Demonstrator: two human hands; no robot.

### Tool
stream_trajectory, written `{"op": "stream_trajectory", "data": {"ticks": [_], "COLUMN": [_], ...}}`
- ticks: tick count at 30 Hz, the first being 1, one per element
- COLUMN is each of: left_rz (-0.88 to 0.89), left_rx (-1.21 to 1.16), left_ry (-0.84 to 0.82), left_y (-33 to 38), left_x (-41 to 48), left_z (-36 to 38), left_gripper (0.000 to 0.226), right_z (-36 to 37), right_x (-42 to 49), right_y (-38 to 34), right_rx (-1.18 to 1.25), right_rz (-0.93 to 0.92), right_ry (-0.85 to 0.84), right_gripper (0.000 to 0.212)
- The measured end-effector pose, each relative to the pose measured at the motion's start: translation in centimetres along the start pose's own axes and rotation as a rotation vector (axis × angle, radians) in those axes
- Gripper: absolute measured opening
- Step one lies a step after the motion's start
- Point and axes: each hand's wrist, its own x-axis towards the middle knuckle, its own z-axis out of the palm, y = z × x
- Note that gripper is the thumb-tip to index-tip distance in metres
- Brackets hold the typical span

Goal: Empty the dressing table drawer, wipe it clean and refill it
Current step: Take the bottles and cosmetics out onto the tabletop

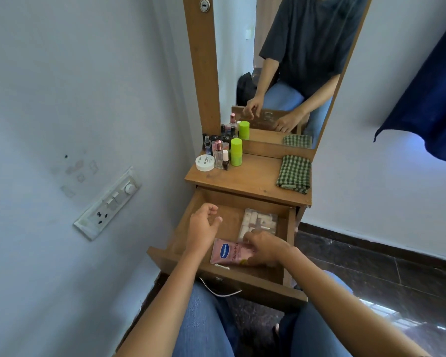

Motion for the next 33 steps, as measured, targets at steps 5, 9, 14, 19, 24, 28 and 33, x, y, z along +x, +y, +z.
{"op": "stream_trajectory", "data": {"ticks": [5,9,14,19,24,28,33], "left_rz": [-0.039,-0.064,-0.054,-0.025,-0.018,-0.038,-0.108], "left_rx": [0.009,-0.003,0.012,-0.012,-0.104,-0.126,-0.109], "left_ry": [-0.046,-0.061,-0.043,0.110,0.207,0.152,-0.053], "left_y": [0.4,0.6,0.5,0.5,0.8,0.5,-0.2], "left_x": [-1.4,-1.7,-1.5,-0.7,0.4,1.0,1.7], "left_z": [0.6,0.7,0.4,-0.3,-0.9,-0.4,1.4], "left_gripper": [0.022,0.022,0.021,0.017,0.014,0.014,0.014], "right_z": [0.7,1.0,1.7,0.3,-5.4,-10.4,-13.2], "right_x": [-0.5,-0.5,-0.4,-0.5,-0.4,1.3,5.7], "right_y": [-0.5,-1.1,-0.7,-0.1,0.3,0.4,2.2], "right_rx": [-0.103,-0.204,-0.080,0.303,0.708,0.890,0.873], "right_rz": [0.043,0.095,0.135,0.185,0.197,0.167,0.192], "right_ry": [0.078,0.043,0.011,0.170,0.440,0.729,0.971], "right_gripper": [0.054,0.064,0.062,0.050,0.053,0.057,0.054]}}
